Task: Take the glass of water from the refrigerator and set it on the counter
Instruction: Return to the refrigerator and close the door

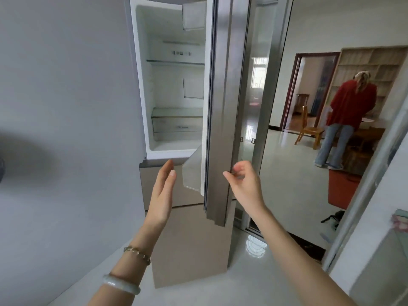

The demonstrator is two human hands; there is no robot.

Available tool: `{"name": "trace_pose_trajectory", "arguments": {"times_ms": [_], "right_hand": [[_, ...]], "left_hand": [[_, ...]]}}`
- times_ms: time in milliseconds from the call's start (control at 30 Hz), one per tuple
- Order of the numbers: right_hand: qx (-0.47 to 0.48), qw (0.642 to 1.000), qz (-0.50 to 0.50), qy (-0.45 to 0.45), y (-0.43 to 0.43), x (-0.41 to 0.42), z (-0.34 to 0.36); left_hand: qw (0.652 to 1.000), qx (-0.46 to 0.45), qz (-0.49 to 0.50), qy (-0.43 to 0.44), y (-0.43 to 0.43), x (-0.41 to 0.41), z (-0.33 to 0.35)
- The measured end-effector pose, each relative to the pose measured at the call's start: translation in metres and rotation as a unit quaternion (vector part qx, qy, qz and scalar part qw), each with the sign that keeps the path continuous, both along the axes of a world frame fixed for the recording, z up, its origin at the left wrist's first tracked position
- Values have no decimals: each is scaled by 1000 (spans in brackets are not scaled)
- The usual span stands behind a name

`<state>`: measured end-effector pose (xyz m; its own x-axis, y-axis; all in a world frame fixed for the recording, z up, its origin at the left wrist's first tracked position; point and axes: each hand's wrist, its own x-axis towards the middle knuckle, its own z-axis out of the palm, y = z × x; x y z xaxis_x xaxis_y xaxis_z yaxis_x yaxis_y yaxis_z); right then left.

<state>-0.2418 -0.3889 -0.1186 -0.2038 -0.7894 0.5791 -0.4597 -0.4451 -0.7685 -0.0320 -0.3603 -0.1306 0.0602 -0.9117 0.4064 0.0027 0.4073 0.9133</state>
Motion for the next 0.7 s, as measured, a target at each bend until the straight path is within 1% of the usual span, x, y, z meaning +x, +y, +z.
{"name": "trace_pose_trajectory", "arguments": {"times_ms": [100,200,333,467,533,633,700], "right_hand": [[-3,999,23,26,-29,43,3],[-31,998,32,45,-65,93,6],[-8,999,36,20,-97,144,5],[19,998,53,4,-139,189,4],[-7,998,55,25,-160,206,5],[-95,992,62,62,-184,221,8],[-98,987,70,109,-202,224,14]], "left_hand": [[1000,0,-13,-4,-26,24,5],[1000,12,-24,-5,-66,51,11],[998,21,-58,-13,-109,70,14],[998,21,-59,-8,-156,100,14],[998,29,-61,-6,-177,118,17],[997,13,-62,-34,-207,140,21],[997,11,-64,-49,-226,150,22]]}}
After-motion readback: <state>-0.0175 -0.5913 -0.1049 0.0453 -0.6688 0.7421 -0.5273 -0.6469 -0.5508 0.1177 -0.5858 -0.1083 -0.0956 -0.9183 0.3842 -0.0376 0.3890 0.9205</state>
